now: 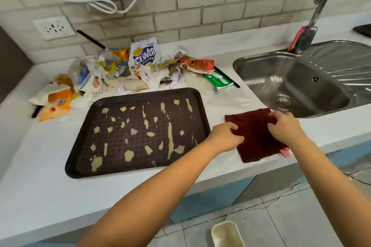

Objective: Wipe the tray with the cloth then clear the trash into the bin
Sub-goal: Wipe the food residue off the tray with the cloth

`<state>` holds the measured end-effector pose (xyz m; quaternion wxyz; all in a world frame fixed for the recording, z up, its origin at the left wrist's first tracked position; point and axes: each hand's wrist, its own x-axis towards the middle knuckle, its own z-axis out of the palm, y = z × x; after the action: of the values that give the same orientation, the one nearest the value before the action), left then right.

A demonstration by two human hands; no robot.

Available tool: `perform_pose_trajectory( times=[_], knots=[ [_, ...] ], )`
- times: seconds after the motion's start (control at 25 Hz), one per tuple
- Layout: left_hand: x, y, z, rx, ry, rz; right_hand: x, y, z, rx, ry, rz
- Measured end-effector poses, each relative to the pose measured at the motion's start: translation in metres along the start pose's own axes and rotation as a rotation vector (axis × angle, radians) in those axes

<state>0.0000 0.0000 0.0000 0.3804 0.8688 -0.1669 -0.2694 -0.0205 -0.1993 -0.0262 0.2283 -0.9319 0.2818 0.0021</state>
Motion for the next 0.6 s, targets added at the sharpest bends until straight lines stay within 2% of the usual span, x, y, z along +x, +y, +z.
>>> perform_pose_trajectory(
  times=[0.12, 0.28, 0.44, 0.6],
  knots=[
    [0.011, 0.005, 0.03, -0.083, 0.021, -0.113, -0.005, 0.011, 0.013, -0.07, 0.008, 0.112],
    [0.025, 0.015, 0.051, -0.26, 0.167, -0.192, -0.004, 0.022, 0.023, -0.039, 0.032, 0.151],
    [0.032, 0.021, 0.06, -0.472, 0.284, -0.367, -0.006, 0.018, 0.026, 0.331, 0.054, 0.144],
    [0.022, 0.023, 0.051, -0.473, 0.239, -0.333, -0.014, 0.012, 0.014, 0.52, -0.036, 0.169]
  ],
)
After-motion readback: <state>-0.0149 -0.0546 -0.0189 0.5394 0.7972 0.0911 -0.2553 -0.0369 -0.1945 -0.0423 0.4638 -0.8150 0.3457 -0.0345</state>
